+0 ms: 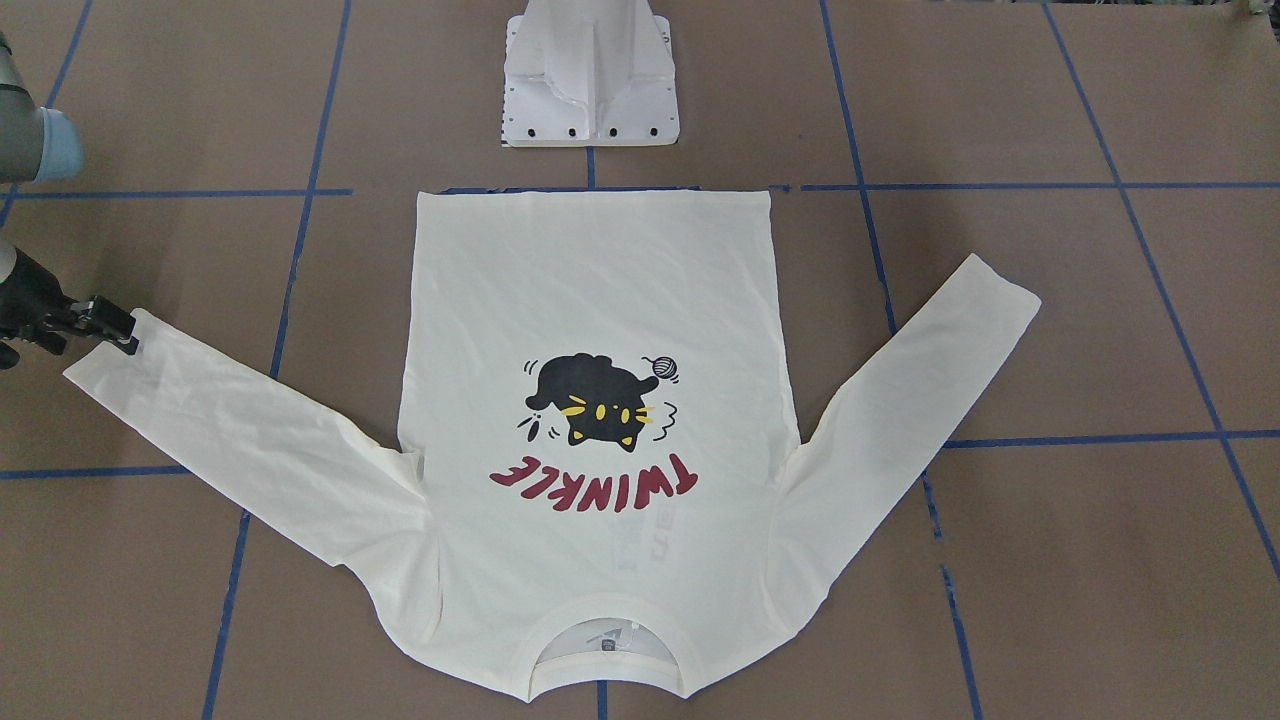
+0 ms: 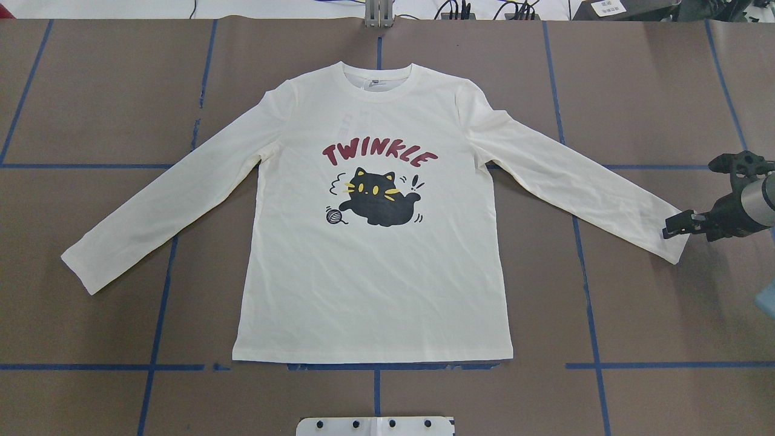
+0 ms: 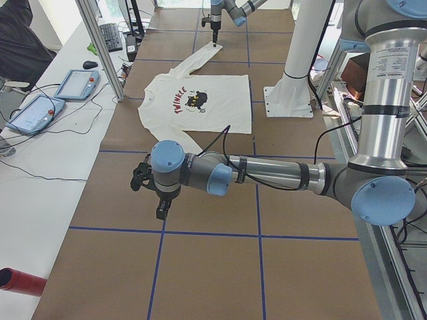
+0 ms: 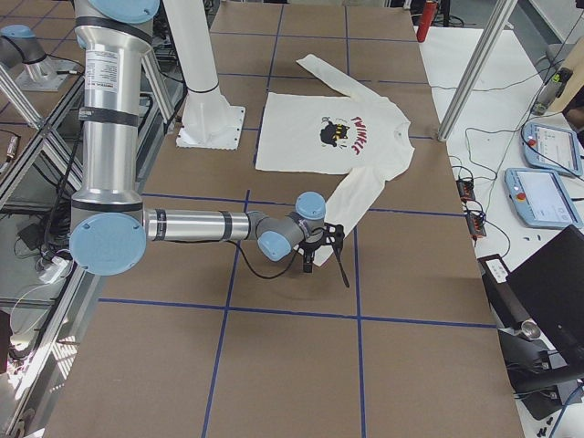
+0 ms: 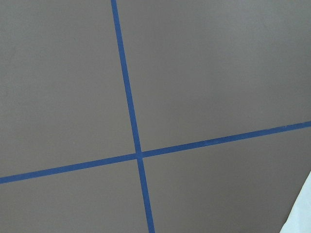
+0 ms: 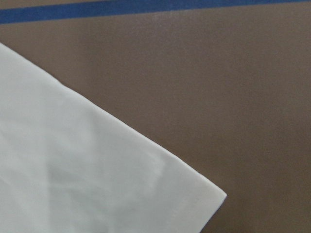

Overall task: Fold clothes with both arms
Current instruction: 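Grasp the sleeve cuff with the right gripper and lift it toward the collar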

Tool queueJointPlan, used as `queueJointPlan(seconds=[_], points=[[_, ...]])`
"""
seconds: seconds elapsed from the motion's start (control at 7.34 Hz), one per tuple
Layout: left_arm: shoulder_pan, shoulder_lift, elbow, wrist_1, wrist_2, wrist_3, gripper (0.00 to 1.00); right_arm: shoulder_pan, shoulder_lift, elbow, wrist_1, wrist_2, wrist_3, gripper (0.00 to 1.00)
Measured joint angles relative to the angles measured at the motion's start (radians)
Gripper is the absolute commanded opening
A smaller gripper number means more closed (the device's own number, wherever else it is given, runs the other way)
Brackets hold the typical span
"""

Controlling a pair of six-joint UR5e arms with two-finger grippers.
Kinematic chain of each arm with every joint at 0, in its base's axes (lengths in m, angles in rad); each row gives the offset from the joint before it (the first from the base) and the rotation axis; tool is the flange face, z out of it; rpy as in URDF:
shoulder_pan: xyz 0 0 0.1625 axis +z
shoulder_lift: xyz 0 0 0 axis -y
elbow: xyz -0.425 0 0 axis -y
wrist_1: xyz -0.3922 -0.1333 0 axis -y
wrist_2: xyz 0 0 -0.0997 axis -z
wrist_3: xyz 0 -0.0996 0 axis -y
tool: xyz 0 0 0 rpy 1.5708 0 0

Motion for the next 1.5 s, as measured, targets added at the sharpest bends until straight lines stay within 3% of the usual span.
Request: queueJointPlan(seconds=[0.14,0.55,1.09,1.5], points=[[0.0,0.001,0.0,0.0,-0.008,0.001,1.0,0.0,0.001,0.001,-0.002,0.004,0.0,0.51],[0.0,0.003,0.001,0.0,-0.035,0.004,1.0,0.004,-0.001,0.011,-0.008,0.036,0.001,0.4],[0.0,0.003,0.001,0.0,-0.038,0.003,1.0,0.005,-0.005,0.016,-0.012,0.046,0.001,0.0],[0.0,0.004,0.001,0.0,-0.038,0.003,1.0,0.003,-0.002,0.02,-0.016,0.045,0.001,0.0]])
